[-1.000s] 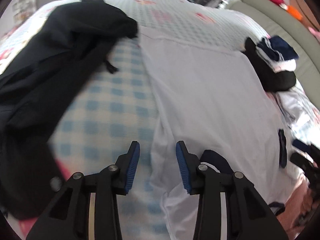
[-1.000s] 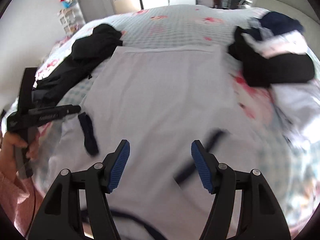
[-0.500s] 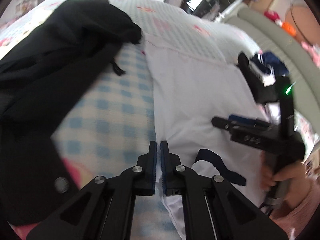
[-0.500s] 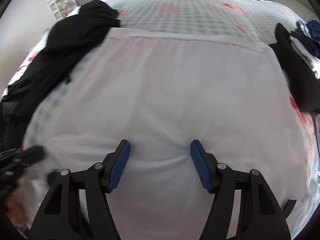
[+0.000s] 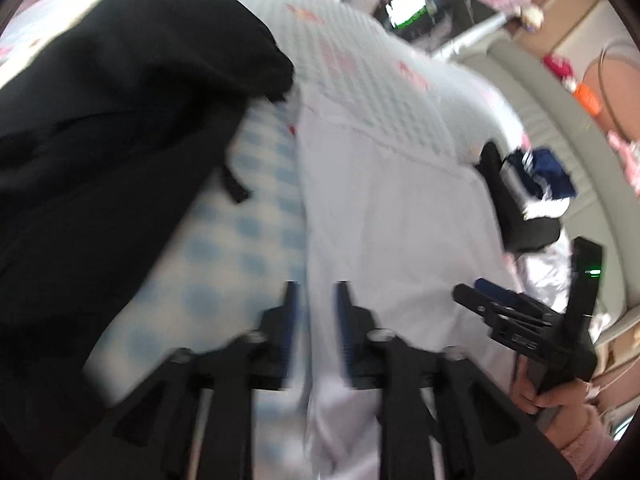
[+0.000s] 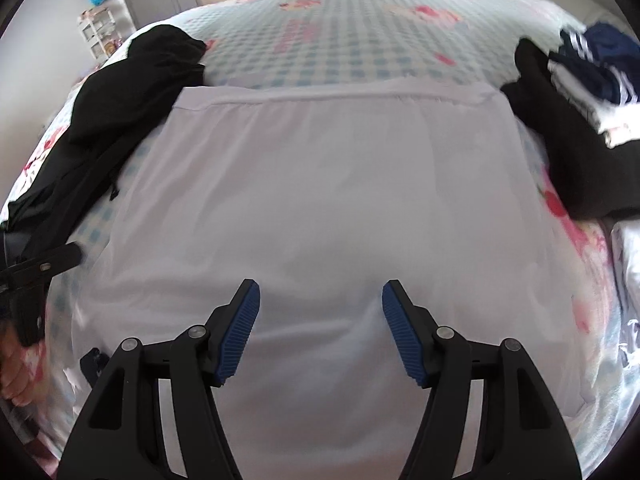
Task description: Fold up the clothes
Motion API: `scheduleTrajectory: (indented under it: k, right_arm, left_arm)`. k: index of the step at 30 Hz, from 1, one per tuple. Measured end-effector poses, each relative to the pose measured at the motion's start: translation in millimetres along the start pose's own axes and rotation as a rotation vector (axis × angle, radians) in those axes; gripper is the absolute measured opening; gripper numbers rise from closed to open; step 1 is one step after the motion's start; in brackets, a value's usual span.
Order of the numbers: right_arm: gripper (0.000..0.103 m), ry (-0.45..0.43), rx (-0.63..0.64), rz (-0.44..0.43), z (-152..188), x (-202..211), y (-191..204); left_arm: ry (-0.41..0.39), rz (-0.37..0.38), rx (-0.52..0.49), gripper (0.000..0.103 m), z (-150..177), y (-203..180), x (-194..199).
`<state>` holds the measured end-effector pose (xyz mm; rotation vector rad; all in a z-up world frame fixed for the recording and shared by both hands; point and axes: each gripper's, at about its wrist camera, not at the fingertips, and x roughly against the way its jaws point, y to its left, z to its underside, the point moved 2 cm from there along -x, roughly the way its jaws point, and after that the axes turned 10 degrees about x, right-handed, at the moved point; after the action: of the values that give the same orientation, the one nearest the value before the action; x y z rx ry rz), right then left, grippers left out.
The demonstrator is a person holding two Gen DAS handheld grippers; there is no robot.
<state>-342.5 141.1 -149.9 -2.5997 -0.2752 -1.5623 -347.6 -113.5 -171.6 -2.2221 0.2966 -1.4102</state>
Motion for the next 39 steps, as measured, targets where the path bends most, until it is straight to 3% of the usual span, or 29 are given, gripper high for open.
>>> scheduleTrajectory:
  k: [2, 3, 4, 6, 10, 12, 15, 17, 18, 19, 22, 24, 29, 34, 39]
  right_arm:
    - [0.066, 0.015, 0.003, -0.015, -1.6, -8.5, -1.3]
    - [0.065, 0.019, 0.014, -0.012, -0.9, -11.2, -1.5]
    - [0.065, 0.027, 0.032, -0.002, -0.1, -15.1, -1.6]
    - [0.065, 0.025, 0.033, 0.01, -1.8, -17.5, -4.6]
    - [0.065, 0.027, 0.021, 0.031, -4.6, -21.5, -12.4]
    - [0.065, 0.036, 0.003, 0.029, -6.5, -23.3, -18.9]
    - [0.065, 0.004, -0.007, 0.017, -11.0, -7.7, -19.3]
    - [0.065, -0.051, -0.005, -0.015, -12.4, 15.3, -17.4]
    - [0.065, -0.071, -0.008, -0.022, -11.9, 25.4, -16.7]
    - [0.065, -0.092, -0.011, -0.029, -11.2, 35.8, -16.1]
    - [0.066, -0.143, -0.019, -0.043, 8.5, 71.6, -17.7]
    - [0.067, -0.133, -0.014, -0.018, 35.9, 82.4, -16.2]
    - [0.067, -0.1, 0.017, 0.056, 107.6, 96.4, -2.3]
    - [0.067, -0.037, -0.011, 0.072, 161.0, 96.2, -6.1]
    - [0.067, 0.004, 0.017, 0.077, 192.3, 98.7, -0.3]
  left_arm:
    - [0.029, -0.055, -0.026, 0.042, -2.4, -1.1, -18.8]
    - [0.037, -0.087, -0.037, 0.037, -0.8, -1.9, -26.0]
    - [0.04, -0.097, -0.041, 0.021, 0.1, -2.3, -29.4]
    - [0.033, -0.092, -0.034, 0.01, 0.3, -1.3, -29.4]
    - [-0.044, -0.159, 0.049, 0.008, -5.5, 19.0, -8.0]
    - [-0.066, -0.132, 0.074, 0.008, -9.2, 25.9, 0.2]
    - [-0.085, -0.039, 0.079, 0.012, -11.2, 23.4, 10.9]
    - [-0.097, -0.03, 0.039, 0.026, -4.6, 9.1, 17.5]
    - [-0.109, -0.033, 0.01, 0.042, 3.3, -0.9, 23.6]
    - [-0.122, -0.035, -0.022, 0.049, 12.8, -12.1, 30.8]
    - [-0.127, -0.011, -0.084, 0.049, 42.9, -46.0, 47.8]
    - [-0.125, -0.002, -0.167, 0.049, 69.8, -78.1, 53.5]
    - [-0.086, -0.13, -0.306, 0.049, 141.0, -131.8, 44.6]
    - [-0.019, -0.26, -0.337, 0.049, 197.8, -137.4, 20.2]
    - [-0.017, -0.338, -0.331, 0.049, 233.8, -133.2, 19.8]
